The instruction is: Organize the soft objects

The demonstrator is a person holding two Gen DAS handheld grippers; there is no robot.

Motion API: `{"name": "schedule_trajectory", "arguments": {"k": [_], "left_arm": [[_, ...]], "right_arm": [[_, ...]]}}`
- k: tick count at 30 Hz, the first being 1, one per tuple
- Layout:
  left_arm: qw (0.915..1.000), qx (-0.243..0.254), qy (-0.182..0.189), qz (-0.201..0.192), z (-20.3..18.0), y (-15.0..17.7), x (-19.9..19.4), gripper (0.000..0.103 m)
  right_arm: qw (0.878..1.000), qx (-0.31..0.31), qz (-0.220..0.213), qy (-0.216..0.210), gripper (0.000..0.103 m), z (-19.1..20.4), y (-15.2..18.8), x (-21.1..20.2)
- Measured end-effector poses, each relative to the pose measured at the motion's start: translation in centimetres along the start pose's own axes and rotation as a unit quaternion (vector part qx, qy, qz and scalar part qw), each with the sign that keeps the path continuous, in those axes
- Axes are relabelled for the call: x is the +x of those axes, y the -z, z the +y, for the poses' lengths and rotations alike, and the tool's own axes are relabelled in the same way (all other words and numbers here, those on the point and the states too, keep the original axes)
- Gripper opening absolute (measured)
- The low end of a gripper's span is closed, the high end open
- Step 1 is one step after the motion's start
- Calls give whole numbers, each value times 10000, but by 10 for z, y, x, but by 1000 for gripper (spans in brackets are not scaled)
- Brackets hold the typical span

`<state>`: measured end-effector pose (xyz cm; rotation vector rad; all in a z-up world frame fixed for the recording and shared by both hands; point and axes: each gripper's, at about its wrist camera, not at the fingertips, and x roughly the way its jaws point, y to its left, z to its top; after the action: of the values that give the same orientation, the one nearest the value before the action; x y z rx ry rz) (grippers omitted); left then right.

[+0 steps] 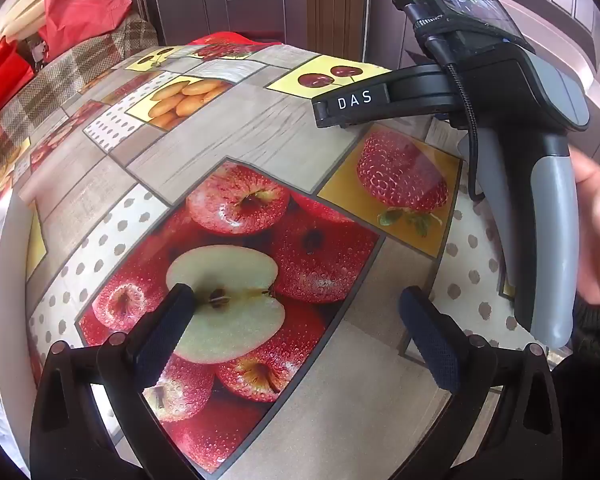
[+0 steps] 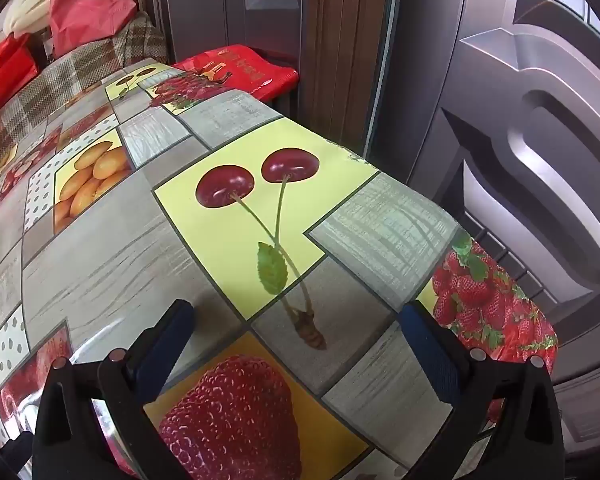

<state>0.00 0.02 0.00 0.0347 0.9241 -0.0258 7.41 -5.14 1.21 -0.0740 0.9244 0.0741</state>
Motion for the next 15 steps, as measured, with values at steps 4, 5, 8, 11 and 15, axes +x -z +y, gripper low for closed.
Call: {"name": "schedule_trajectory", "arguments": {"k": [4, 5, 8, 11, 15], "left_arm": [[10000, 13, -17, 7, 0, 0, 0, 102], [10000, 13, -18, 8, 0, 0, 0, 102], [10000, 14, -18, 7, 1, 0, 0, 102], [10000, 20, -26, 9, 0, 0, 0, 102], [10000, 19, -26, 8, 0, 0, 0, 102]], "right_arm": [[10000, -5, -9, 8, 103, 0, 0, 0], [10000, -4, -10, 6, 103, 0, 0, 0], [10000, -9, -10, 14, 103, 0, 0, 0], [10000, -11, -10, 17, 103, 0, 0, 0], [10000, -13, -10, 19, 103, 0, 0, 0]]}}
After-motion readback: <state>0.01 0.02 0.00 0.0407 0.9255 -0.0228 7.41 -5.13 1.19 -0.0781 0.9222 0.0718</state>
